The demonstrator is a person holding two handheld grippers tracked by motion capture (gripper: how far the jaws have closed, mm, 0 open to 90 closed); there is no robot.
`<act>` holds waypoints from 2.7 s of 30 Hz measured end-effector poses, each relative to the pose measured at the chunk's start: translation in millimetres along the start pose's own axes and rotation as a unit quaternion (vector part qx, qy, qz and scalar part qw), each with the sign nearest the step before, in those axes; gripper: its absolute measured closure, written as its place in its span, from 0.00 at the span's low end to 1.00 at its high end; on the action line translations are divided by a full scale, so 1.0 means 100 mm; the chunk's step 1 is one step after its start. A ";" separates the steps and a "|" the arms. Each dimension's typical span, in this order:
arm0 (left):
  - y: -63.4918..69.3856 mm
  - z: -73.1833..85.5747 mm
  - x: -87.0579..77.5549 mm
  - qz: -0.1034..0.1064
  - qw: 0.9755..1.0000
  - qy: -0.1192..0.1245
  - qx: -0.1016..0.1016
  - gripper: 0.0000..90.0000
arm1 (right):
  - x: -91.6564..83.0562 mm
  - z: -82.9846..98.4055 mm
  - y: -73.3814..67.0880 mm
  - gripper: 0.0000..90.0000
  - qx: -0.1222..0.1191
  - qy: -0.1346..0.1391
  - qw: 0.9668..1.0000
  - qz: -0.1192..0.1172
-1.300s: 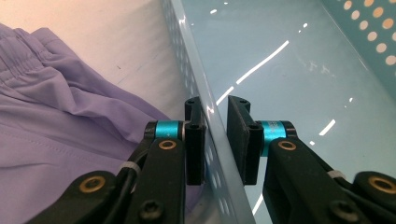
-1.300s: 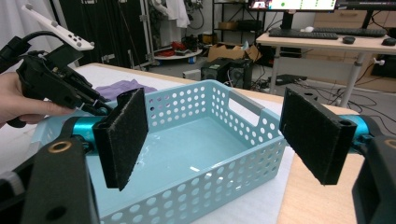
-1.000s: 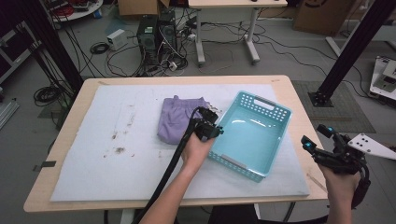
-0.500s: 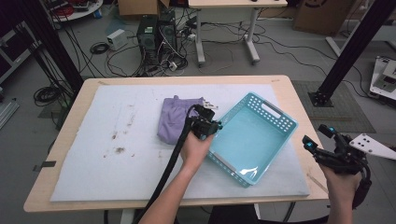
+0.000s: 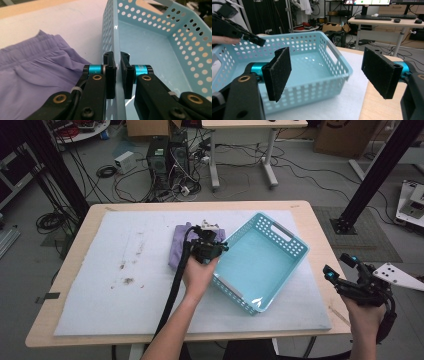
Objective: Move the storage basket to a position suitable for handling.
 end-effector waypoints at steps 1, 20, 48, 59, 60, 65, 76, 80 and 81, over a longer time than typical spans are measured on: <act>-0.03 -0.01 -0.04 0.001 1.000 0.004 -0.003 0.95 | 0.00 0.00 0.00 0.27 0.000 0.000 1.000 0.000; -0.93 -0.05 -1.12 -0.060 0.994 0.067 -0.066 0.95 | -0.01 0.01 0.04 0.27 0.006 0.001 1.000 0.006; -2.48 0.77 -2.57 -0.198 0.958 0.117 -0.171 0.95 | 0.11 0.05 -0.01 0.27 0.002 -0.013 1.000 0.006; -2.94 1.22 -2.70 -0.220 0.946 0.118 -0.209 0.95 | 0.17 0.08 -0.03 0.27 0.001 -0.022 1.000 0.007; -3.00 1.28 -2.70 -0.223 0.945 0.114 -0.213 0.95 | 0.18 0.09 -0.03 0.27 0.000 -0.024 1.000 0.007; -3.16 1.45 -2.69 -0.233 0.940 0.110 -0.224 0.95 | 0.20 0.10 -0.04 0.27 0.000 -0.029 1.000 0.006; -3.41 1.65 -2.63 -0.240 0.933 0.109 -0.245 0.95 | 0.27 0.13 -0.09 0.27 -0.005 -0.040 0.999 0.005; -3.47 1.71 -2.61 -0.239 0.931 0.109 -0.255 0.95 | 0.29 0.14 -0.08 0.27 -0.009 -0.043 0.999 0.004; -3.47 1.72 -2.60 -0.240 0.930 0.111 -0.255 0.95 | 0.29 0.14 -0.08 0.27 -0.007 -0.043 0.999 0.003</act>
Point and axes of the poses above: each handheld gripper's, and its own axes: x roughly forward along the jaws, z roughly out of its underside, y roughly to its right, the point moved 8 cm from there along x, roughly forward along the jaws, and after that the axes turned 3 degrees about -y, right-handed, at the moved point
